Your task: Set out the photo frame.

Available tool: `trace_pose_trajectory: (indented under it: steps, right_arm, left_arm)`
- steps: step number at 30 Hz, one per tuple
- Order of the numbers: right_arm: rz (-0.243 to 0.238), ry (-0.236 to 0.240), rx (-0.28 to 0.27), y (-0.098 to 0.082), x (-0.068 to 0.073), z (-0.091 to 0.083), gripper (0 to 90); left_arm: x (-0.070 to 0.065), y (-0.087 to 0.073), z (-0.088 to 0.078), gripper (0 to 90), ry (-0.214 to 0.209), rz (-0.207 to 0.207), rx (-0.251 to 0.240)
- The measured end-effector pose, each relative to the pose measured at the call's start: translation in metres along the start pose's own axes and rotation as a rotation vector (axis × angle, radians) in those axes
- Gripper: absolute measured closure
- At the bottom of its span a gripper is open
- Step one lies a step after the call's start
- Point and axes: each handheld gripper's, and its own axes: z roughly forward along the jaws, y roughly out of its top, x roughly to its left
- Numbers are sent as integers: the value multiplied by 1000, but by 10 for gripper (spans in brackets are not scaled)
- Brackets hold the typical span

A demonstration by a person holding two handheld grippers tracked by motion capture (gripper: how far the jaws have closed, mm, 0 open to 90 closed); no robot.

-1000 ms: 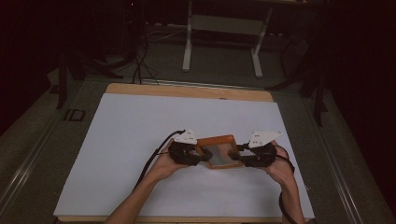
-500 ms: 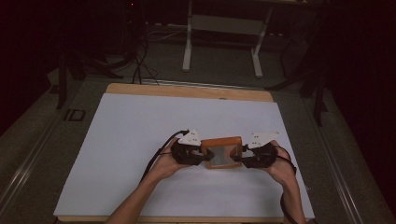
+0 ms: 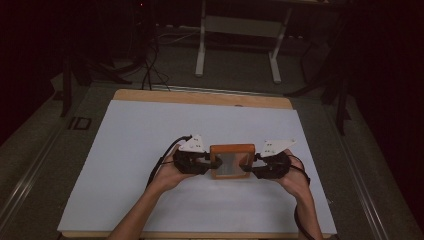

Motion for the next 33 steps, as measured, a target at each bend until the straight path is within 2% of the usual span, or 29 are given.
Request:
trace_pose_trajectory:
  steps: [5, 13, 21, 28, 33]
  right_arm:
    - [19, 10, -4, 5, 2, 7, 607]
    - [64, 55, -24, 11, 5, 24, 611]
    - [95, 96, -27, 17, 10, 43, 613]
    - [114, 114, -26, 20, 12, 56, 614]
    - [145, 130, -30, 19, 12, 66, 613]
  left_arm:
    - [3, -4, -9, 658, 3, -30, -11]
    - [8, -14, -26, 651, 11, -76, -31]
    - [12, -26, -42, 648, 16, -114, -17]
    - [20, -39, -49, 641, 8, -168, -33]
    - [24, -44, -52, 636, 15, -189, -25]
